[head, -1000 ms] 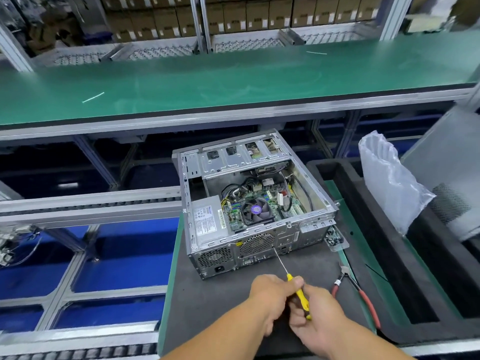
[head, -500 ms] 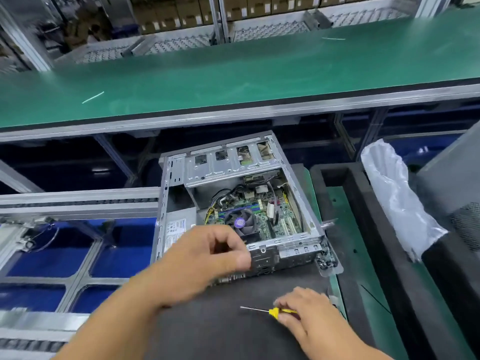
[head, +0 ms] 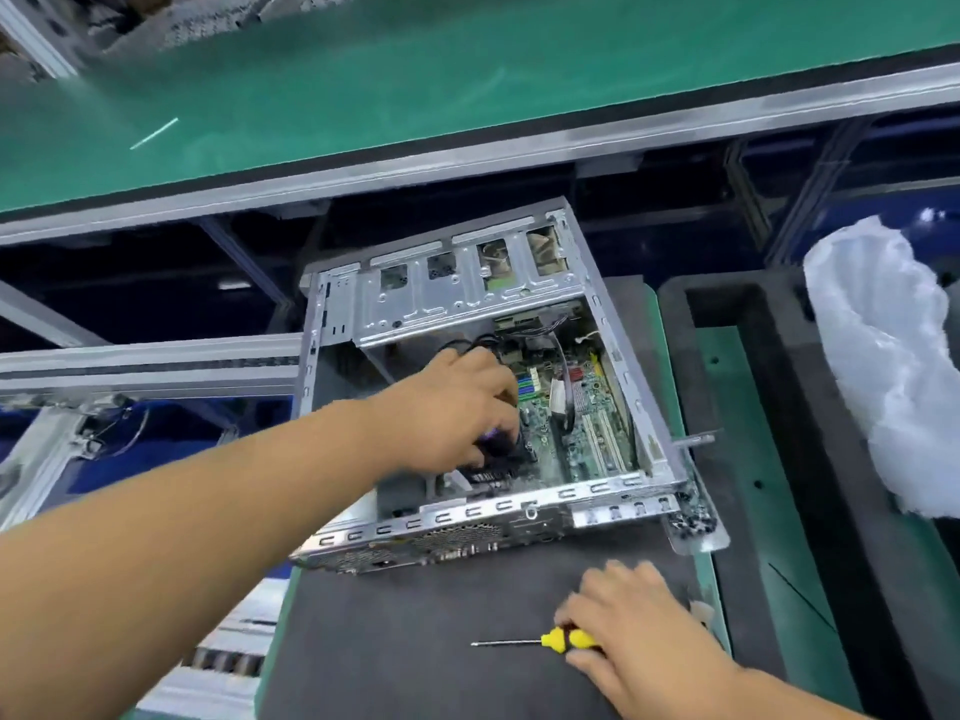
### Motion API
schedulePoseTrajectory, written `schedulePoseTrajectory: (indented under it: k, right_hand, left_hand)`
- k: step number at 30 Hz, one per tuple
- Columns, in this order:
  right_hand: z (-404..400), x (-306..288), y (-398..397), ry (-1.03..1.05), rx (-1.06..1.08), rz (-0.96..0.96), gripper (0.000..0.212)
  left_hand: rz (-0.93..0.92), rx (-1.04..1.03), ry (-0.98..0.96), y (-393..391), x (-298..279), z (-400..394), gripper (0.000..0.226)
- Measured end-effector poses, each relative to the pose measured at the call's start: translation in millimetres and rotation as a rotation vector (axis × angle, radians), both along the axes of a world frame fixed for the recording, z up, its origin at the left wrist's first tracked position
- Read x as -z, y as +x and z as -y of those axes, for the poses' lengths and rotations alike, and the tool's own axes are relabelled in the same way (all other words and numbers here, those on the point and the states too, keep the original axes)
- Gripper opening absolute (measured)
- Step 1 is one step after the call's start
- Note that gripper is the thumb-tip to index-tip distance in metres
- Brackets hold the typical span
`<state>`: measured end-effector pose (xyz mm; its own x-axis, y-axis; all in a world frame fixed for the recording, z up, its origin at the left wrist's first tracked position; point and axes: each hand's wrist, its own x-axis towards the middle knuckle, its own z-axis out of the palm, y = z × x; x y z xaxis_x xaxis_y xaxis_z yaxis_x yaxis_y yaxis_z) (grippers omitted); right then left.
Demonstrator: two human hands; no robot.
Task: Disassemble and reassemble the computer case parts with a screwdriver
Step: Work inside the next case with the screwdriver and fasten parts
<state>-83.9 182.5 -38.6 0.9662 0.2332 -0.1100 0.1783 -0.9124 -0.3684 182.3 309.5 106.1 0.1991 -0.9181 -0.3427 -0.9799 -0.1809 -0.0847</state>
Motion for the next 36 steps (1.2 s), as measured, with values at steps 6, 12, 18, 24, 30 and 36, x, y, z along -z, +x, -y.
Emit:
schedulePoseTrajectory:
  k: [6,12,18,24,30,36]
  right_hand:
    - [-1,10,-2,0.013,0.013,0.05,0.022]
    - [-6,26,-3,-0.003,0.094,0.112,0.019]
    - [-9,29,-11,-0.032,0.165,0.06,0.016]
    - [-7,27,-4,-0.056,0.125,0.068,0.019]
    - [-7,27,-6,-0.017,0.147,0.082,0.018]
    - [-6,26,-7,-0.01,0.145,0.136,0.019]
  left_hand:
    - [0.01,0.331,0.043,4,27,15,0.047]
    - [0.081,0.442,0.06,-1,50,28,0.02]
    - [0.015,0.426,0.057,-4,65,29,0.009]
    - [-0.247,0.254,-0.085,0,66,26,0.012]
    - [-0.566,0.1,-0.207,-3,67,33,0.013]
    - [-0.618,0.136,-0.116,-12,64,47,0.028]
